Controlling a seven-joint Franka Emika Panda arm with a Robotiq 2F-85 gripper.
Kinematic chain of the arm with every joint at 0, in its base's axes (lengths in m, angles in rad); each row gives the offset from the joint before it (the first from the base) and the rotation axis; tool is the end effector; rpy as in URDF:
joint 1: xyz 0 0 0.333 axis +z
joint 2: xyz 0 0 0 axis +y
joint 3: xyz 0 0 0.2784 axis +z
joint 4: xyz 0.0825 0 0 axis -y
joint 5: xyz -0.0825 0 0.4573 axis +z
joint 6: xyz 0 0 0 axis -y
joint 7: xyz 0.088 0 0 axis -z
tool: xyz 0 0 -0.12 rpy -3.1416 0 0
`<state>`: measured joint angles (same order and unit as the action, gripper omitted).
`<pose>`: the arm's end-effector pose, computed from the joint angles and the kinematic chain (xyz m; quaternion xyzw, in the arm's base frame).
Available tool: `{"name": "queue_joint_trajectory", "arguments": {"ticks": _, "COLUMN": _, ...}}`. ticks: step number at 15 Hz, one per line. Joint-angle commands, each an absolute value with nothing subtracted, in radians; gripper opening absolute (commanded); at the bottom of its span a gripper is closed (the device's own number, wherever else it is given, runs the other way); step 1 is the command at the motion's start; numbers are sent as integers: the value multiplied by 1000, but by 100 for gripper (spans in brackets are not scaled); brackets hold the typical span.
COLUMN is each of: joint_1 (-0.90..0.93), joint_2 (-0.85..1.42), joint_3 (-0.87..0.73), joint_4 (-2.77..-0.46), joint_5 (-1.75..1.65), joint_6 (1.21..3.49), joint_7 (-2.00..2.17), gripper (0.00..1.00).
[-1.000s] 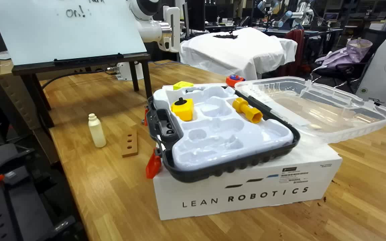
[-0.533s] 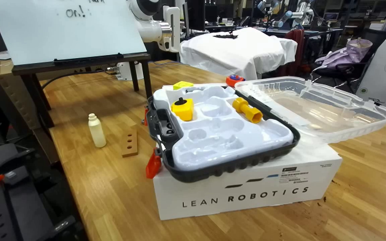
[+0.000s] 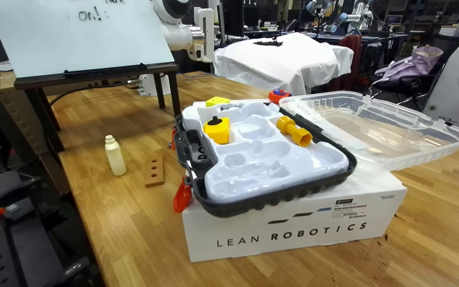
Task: Remove the yellow object from the white box
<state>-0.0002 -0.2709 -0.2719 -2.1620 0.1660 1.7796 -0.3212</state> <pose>0.5244 -0.1309 0.4257 -0.9914 -0.0092 0.0251 0.1283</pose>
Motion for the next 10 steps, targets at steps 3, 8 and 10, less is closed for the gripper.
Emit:
{"name": "queue_joint_trajectory", "arguments": {"ticks": 3, "joint_1": -69, "joint_2": -201, "joint_3": -208, "joint_4": -2142, "joint_5": 159, "joint_6": 1882, "joint_7": -86, "gripper": 100}}
{"name": "queue_joint_trajectory", "arguments": {"ticks": 8, "joint_1": -74, "joint_2": -203, "joint_3": -203, "joint_4": -2149, "joint_5": 169, "joint_6": 1877, "joint_7": -103, "gripper": 100}}
{"name": "queue_joint_trajectory", "arguments": {"ticks": 10, "joint_1": -75, "joint_2": -203, "joint_3": -203, "joint_4": -2149, "joint_5": 169, "joint_6": 1877, "joint_7": -103, "gripper": 100}}
